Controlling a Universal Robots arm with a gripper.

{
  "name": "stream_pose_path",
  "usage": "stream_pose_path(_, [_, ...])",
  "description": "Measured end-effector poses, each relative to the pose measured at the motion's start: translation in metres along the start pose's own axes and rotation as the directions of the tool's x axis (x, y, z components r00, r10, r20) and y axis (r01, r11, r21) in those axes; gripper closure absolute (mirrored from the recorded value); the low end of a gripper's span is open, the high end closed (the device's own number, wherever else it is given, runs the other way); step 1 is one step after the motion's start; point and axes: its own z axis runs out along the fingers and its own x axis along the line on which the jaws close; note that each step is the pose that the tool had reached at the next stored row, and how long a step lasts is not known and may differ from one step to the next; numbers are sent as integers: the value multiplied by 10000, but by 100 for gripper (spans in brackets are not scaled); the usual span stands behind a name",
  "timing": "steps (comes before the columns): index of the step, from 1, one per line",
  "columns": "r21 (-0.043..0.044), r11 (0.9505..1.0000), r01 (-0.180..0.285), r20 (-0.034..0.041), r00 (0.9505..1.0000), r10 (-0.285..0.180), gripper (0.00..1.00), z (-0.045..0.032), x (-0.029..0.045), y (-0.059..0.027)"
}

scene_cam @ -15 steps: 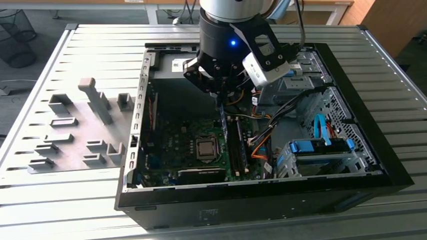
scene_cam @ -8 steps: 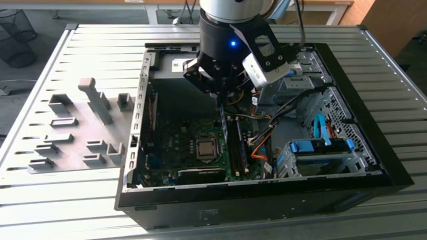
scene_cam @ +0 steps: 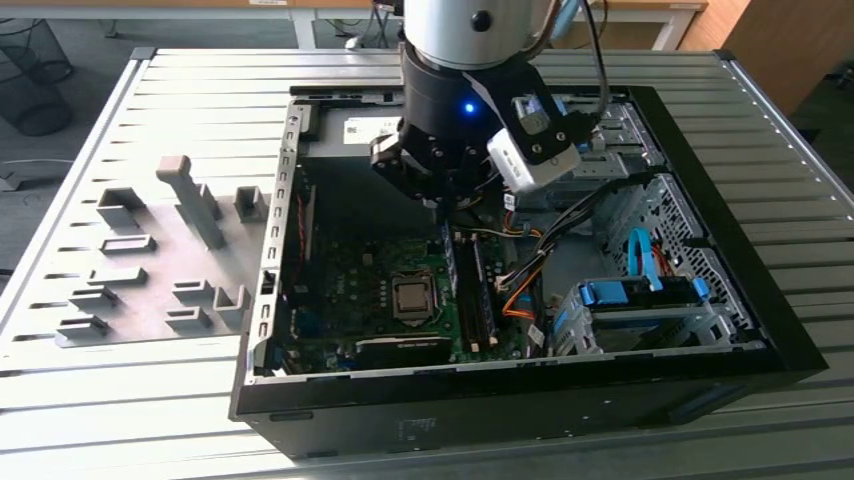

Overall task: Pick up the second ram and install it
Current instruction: 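Insert the second ram into the second slot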

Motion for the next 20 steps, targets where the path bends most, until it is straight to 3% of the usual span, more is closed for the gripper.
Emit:
stream_pose_path(15, [-1, 10000, -69, 1, 10000, 69, 86, 274, -222, -5])
stream_pose_path(20, [0, 9998, -174, 1, 9998, 174, 86, 365, -238, -6])
